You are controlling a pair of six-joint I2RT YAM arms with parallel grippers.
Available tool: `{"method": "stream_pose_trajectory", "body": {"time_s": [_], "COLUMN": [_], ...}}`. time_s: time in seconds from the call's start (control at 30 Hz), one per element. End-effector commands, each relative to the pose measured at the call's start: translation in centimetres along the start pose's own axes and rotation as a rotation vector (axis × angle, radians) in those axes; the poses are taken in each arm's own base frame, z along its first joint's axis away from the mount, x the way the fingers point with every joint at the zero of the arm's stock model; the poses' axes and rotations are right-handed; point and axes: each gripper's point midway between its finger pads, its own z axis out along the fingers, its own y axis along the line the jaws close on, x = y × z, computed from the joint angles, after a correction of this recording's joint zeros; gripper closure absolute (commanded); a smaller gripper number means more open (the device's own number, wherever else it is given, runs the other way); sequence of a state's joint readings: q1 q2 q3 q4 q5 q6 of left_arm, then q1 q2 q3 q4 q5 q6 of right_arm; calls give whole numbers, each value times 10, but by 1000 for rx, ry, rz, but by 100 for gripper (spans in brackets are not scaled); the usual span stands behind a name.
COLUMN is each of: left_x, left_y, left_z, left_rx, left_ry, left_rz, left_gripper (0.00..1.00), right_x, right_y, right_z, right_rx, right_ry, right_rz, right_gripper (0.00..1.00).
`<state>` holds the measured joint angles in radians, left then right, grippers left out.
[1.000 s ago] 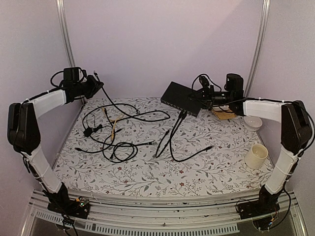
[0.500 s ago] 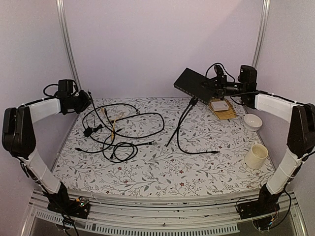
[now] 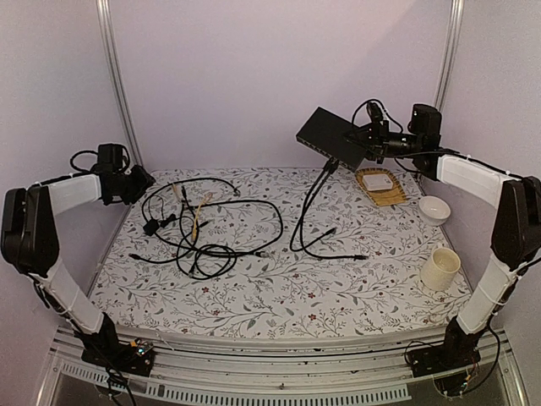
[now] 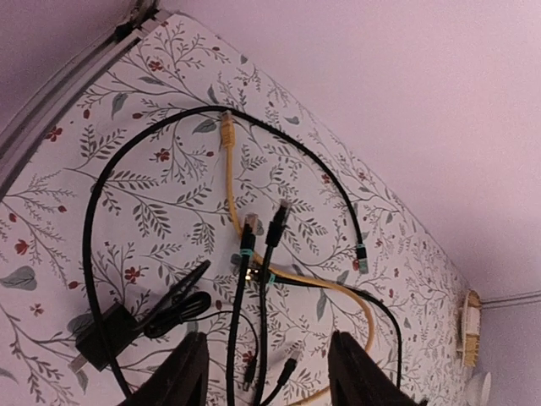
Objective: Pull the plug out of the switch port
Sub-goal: Pull the connector from the switch port.
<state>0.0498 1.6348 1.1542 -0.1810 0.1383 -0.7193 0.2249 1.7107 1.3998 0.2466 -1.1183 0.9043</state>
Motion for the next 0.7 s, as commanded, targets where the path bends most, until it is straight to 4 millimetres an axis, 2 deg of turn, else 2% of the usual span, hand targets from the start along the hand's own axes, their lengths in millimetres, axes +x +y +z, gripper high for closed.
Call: {"method": "stream_pose_trajectory", "body": {"time_s": [0.0,0.13,0.27,0.33,0.67], "left_x": [-13,18,65,84,162], "left_y": [-79,-137,-182,-199,-233], "left_z": [-46,-72,-85,-94,-108], "left_rx": [374,632,800,889,1095], "left_ry": [-111,-97,-21,-3,147], "left_rz": [47,145,247,271,366], "left_gripper": [49,50,50,50,51], "right_x": [-10,-8,-6,-2,19], "right_y": [27,31,34,32,16], "right_z": [6,20,34,42,86], "right_rx": [-61,-81,-113,-131,-192], "right_ry": [4,21,37,47,105], "right_rz": [-91,-94,-98,-91,-5], "right_gripper": [98,98,98,98,99]}}
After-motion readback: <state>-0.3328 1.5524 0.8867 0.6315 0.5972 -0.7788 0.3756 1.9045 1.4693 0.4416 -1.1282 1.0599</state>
